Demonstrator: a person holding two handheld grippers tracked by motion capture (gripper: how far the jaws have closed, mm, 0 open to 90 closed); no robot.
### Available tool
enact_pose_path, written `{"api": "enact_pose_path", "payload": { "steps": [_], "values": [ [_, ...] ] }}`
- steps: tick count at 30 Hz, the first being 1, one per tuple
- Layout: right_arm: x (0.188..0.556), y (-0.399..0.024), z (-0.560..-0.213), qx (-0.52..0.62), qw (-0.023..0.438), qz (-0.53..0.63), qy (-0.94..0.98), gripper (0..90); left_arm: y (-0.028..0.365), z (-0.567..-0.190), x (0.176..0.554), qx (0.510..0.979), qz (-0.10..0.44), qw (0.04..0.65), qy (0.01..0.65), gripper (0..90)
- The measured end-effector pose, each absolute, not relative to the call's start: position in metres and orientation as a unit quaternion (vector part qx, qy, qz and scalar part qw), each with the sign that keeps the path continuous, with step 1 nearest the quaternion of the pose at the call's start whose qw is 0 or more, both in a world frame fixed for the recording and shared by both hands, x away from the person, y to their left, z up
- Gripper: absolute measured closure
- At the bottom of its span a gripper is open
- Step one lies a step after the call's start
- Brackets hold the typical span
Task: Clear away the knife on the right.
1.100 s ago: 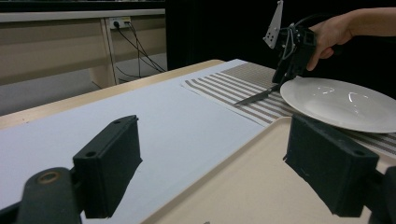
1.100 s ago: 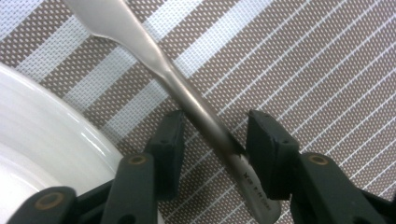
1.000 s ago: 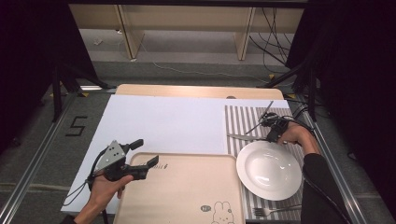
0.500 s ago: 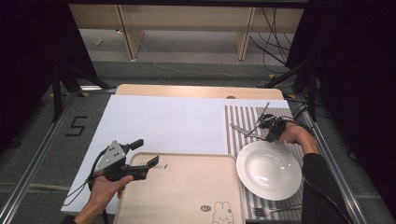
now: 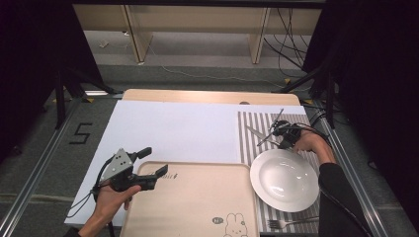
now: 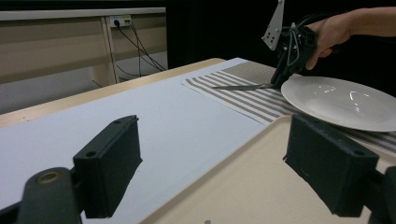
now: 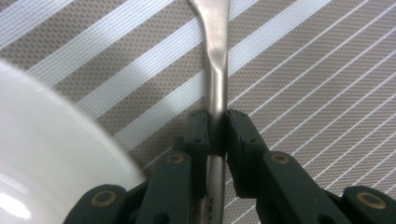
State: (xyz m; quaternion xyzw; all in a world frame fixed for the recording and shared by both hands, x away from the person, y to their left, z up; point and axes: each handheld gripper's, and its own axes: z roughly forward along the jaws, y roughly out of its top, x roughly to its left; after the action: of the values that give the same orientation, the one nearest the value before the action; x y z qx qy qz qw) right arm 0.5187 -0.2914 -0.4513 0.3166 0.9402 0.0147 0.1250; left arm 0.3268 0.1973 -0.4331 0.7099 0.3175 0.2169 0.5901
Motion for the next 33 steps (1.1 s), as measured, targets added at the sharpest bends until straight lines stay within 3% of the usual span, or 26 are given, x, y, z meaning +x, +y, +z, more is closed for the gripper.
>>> {"api": "enact_pose_path", "payload": {
  "steps": [15, 28, 33],
  "values": [
    [0.529, -0.292, -0.428, 0.365, 0.215, 0.070, 0.903, 79.8, 0.198, -0.433, 0.327, 0.709, 0.215, 0.591, 0.318, 17.2],
    [0.522, -0.297, -0.406, 0.425, 0.193, 0.244, 0.850, 79.8, 0.198, -0.433, 0.327, 0.709, 0.216, 0.591, 0.318, 17.2],
    [0.512, -0.295, -0.404, 0.457, 0.159, 0.314, 0.817, 79.8, 0.198, -0.433, 0.327, 0.709, 0.216, 0.591, 0.319, 17.2]
  ]
}}
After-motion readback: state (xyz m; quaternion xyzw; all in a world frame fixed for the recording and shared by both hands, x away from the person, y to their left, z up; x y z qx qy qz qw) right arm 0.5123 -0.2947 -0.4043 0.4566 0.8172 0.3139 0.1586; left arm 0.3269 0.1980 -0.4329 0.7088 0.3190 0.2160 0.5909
